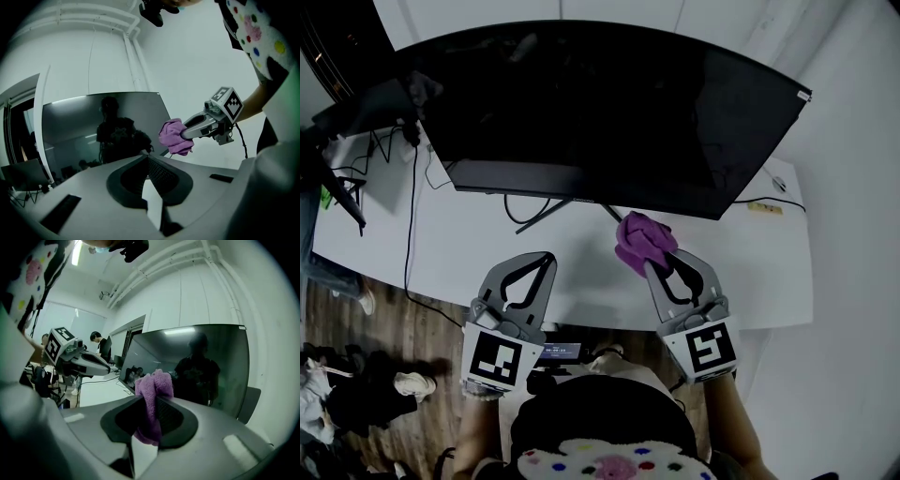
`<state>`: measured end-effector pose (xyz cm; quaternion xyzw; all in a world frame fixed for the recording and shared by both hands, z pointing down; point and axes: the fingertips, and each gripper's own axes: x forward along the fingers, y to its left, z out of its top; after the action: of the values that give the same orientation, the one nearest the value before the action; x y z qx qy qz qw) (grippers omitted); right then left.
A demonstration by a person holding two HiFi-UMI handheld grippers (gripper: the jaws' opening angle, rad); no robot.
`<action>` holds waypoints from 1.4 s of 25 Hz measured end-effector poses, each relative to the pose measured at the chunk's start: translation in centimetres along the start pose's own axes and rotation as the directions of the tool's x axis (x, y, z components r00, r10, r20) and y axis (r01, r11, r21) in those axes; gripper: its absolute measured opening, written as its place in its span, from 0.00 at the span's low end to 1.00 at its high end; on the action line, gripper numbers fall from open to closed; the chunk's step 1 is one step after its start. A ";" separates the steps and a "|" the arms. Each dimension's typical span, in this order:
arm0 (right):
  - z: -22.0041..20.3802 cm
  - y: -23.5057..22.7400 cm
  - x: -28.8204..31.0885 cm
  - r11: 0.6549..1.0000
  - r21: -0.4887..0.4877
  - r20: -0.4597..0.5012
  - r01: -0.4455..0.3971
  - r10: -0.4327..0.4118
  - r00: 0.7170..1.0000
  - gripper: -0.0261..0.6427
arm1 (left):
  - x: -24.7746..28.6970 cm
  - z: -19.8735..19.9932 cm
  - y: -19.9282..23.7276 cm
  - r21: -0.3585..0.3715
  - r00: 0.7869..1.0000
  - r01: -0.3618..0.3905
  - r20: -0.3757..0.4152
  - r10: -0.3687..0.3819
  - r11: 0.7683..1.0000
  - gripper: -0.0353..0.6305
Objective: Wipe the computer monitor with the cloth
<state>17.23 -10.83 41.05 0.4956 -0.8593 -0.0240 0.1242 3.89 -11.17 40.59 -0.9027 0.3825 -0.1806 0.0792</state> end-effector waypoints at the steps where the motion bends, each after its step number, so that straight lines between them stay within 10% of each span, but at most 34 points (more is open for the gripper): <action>1: -0.1 0.3 0.0 1.000 -0.009 -0.003 -0.005 0.005 1.000 0.17 | 0.0 0.0 -0.2 0.002 1.000 0.003 0.001 -0.003 1.000 0.06; 35: -0.8 0.8 -0.5 1.000 -0.001 -0.023 -0.003 0.003 1.000 0.16 | 0.2 -0.4 -0.8 -0.001 1.000 0.013 -0.005 -0.013 1.000 0.06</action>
<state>16.92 -9.93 41.83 0.4946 -0.8585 -0.0185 0.1345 4.38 -10.70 41.28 -0.9047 0.3769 -0.1830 0.0766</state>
